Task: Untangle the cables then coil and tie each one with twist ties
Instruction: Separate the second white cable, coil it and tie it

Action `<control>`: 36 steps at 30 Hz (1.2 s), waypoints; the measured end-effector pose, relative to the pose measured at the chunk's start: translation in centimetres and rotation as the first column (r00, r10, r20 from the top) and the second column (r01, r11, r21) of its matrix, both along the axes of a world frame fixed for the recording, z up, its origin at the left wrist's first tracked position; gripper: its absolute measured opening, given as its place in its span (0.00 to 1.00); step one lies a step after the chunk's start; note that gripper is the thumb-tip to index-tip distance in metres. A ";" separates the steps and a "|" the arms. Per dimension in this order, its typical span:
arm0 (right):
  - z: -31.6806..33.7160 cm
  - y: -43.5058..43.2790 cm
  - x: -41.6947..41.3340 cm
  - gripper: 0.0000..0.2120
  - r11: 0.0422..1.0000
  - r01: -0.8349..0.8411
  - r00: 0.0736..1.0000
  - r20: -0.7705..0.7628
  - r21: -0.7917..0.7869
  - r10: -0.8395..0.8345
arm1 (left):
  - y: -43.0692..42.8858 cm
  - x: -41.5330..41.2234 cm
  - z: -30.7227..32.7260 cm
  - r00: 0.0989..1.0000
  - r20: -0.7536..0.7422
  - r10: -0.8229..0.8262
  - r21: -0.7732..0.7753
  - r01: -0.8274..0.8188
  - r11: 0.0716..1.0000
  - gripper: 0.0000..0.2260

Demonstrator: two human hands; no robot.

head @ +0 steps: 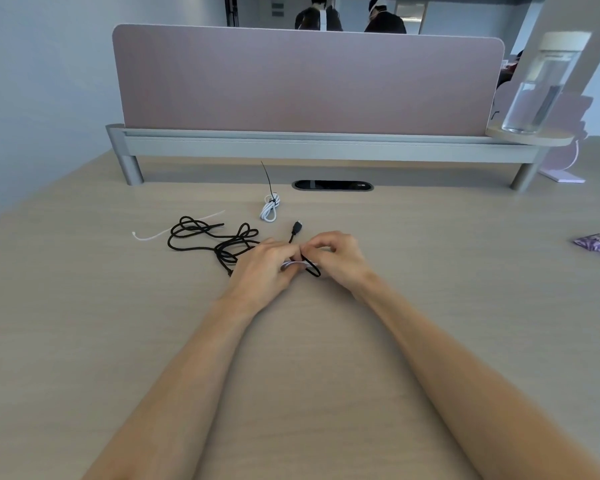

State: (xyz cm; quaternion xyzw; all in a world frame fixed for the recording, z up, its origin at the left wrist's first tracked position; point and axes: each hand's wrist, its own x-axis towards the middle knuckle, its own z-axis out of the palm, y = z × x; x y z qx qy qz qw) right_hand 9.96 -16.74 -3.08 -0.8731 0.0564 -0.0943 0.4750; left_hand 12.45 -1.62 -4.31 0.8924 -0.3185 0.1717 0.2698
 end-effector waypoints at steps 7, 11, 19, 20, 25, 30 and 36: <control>0.8 -0.5 0.7 0.13 0.989 -0.149 0.987 -0.062 0.007 0.149 | 0.0 0.3 -0.2 1.000 0.009 0.008 0.003 -0.008 1.000 0.04; 0.6 0.0 0.9 0.15 0.986 -0.147 0.989 -0.005 0.078 0.147 | 0.0 0.4 -0.4 0.999 0.041 -0.008 0.067 0.005 0.998 0.04; 2.0 1.0 1.1 0.11 0.980 -0.091 0.990 0.123 0.178 0.070 | 0.0 0.5 -0.5 0.998 0.055 -0.018 0.098 0.013 0.995 0.04; 1.8 1.0 0.9 0.10 0.982 -0.084 0.987 0.148 0.170 0.059 | 0.1 0.4 -0.5 0.998 0.061 -0.026 0.105 0.020 0.994 0.04; 1.5 0.6 -0.1 0.06 0.972 -0.062 0.957 0.289 0.225 -0.006 | -0.1 0.1 -0.6 0.993 0.112 -0.042 0.175 0.022 0.984 0.07; 1.1 0.2 -0.5 0.09 0.979 -0.051 0.940 0.342 0.198 -0.020 | 0.0 0.2 -0.7 0.995 0.095 -0.032 0.150 0.018 0.989 0.12; 1.1 0.6 -1.0 0.04 0.966 -0.026 0.935 0.348 0.257 -0.068 | 0.2 -0.1 -0.2 0.986 -0.127 -0.113 -0.111 0.099 0.989 0.05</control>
